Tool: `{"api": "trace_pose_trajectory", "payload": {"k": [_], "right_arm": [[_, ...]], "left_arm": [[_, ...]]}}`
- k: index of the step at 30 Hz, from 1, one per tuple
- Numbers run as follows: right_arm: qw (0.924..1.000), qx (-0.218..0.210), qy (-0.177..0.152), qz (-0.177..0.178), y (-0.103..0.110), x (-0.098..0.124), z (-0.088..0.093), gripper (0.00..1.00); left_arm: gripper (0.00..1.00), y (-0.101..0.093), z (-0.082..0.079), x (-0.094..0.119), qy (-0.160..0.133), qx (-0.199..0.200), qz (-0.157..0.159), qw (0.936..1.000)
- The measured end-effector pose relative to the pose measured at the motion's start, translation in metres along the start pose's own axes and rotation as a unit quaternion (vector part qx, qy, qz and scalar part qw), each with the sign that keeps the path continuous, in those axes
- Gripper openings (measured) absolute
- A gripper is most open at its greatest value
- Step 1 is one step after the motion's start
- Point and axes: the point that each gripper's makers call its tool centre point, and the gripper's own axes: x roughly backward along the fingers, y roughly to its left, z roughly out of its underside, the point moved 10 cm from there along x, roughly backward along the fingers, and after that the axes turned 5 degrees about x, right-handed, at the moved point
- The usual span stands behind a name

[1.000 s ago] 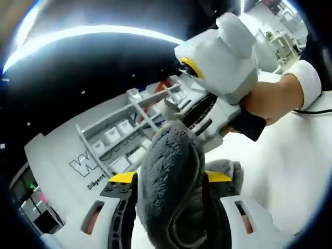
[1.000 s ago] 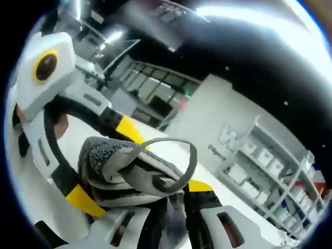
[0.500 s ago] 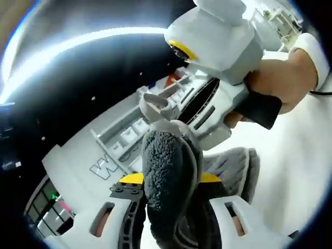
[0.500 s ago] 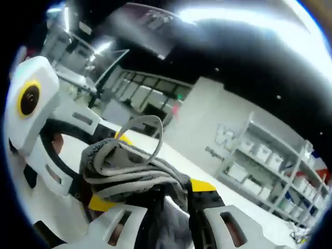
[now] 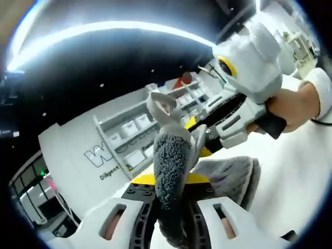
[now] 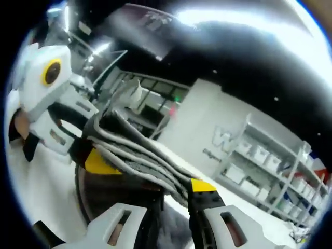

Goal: Open the folded towel by lifting each exposed corner and separating the folded layers until the towel lies flat within the target outline without major curled edges

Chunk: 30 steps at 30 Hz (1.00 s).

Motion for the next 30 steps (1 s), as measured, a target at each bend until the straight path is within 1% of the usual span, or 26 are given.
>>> {"api": "trace_pose_trajectory", "payload": {"k": [1, 3, 4, 7, 12, 13, 14, 15, 18, 20, 21, 23, 24, 25, 28, 30], "right_arm": [[1.0000, -0.001, 0.000, -0.002, 0.000, 0.000, 0.000, 0.13], [1.0000, -0.003, -0.002, -0.007, 0.001, -0.001, 0.000, 0.13], [1.0000, 0.000, -0.003, -0.008, 0.001, -0.001, 0.000, 0.14], [0.9999, -0.001, -0.007, -0.010, 0.001, -0.002, 0.000, 0.17], [0.9998, -0.012, -0.011, -0.013, -0.002, -0.002, 0.002, 0.21], [0.9995, -0.019, -0.012, -0.020, -0.002, -0.002, 0.003, 0.23], [0.9992, -0.027, -0.013, -0.027, -0.002, -0.003, 0.005, 0.28], [0.9990, -0.033, -0.011, -0.029, -0.002, -0.004, 0.007, 0.30], [0.9981, -0.048, -0.004, -0.038, -0.003, -0.005, 0.012, 0.31], [0.9973, -0.058, 0.003, -0.046, -0.003, -0.006, 0.016, 0.34], [0.9963, -0.065, 0.009, -0.056, -0.002, -0.007, 0.018, 0.35], [0.9925, -0.080, 0.020, -0.090, 0.002, -0.008, 0.023, 0.36], [0.9899, -0.085, 0.032, -0.109, 0.005, -0.009, 0.026, 0.36], [0.9882, -0.088, 0.042, -0.118, 0.007, -0.010, 0.029, 0.37], [0.9853, -0.084, 0.055, -0.138, 0.012, -0.012, 0.035, 0.39], [0.9832, -0.078, 0.062, -0.153, 0.015, -0.013, 0.037, 0.39]], "left_arm": [[0.14, 0.001, 0.000, 0.000, 0.000, 0.004, -0.001, 1.0000], [0.13, 0.004, 0.002, 0.000, 0.000, 0.028, 0.000, 0.9996], [0.13, 0.006, 0.003, 0.000, 0.002, 0.050, 0.006, 0.9987], [0.12, 0.012, 0.005, 0.000, 0.004, 0.075, 0.005, 0.9972], [0.11, 0.021, 0.007, -0.003, 0.006, 0.097, 0.002, 0.9953], [0.11, 0.021, 0.007, -0.003, 0.006, 0.099, 0.002, 0.9951], [0.11, 0.024, 0.010, -0.003, 0.007, 0.116, 0.005, 0.9932], [0.11, 0.025, 0.011, -0.003, 0.008, 0.120, 0.005, 0.9927], [0.11, 0.026, 0.013, -0.003, 0.011, 0.125, 0.003, 0.9921], [0.11, 0.028, 0.015, -0.002, 0.014, 0.128, 0.002, 0.9917], [0.11, 0.029, 0.015, -0.001, 0.014, 0.130, 0.002, 0.9914], [0.11, 0.030, 0.017, -0.001, 0.015, 0.132, 0.001, 0.9911], [0.11, 0.032, 0.018, -0.001, 0.016, 0.133, 0.000, 0.9909], [0.11, 0.032, 0.019, 0.000, 0.018, 0.136, 0.000, 0.9905], [0.12, 0.036, 0.021, 0.001, 0.022, 0.150, -0.002, 0.9885], [0.12, 0.036, 0.022, 0.002, 0.025, 0.145, -0.005, 0.9891]]}}
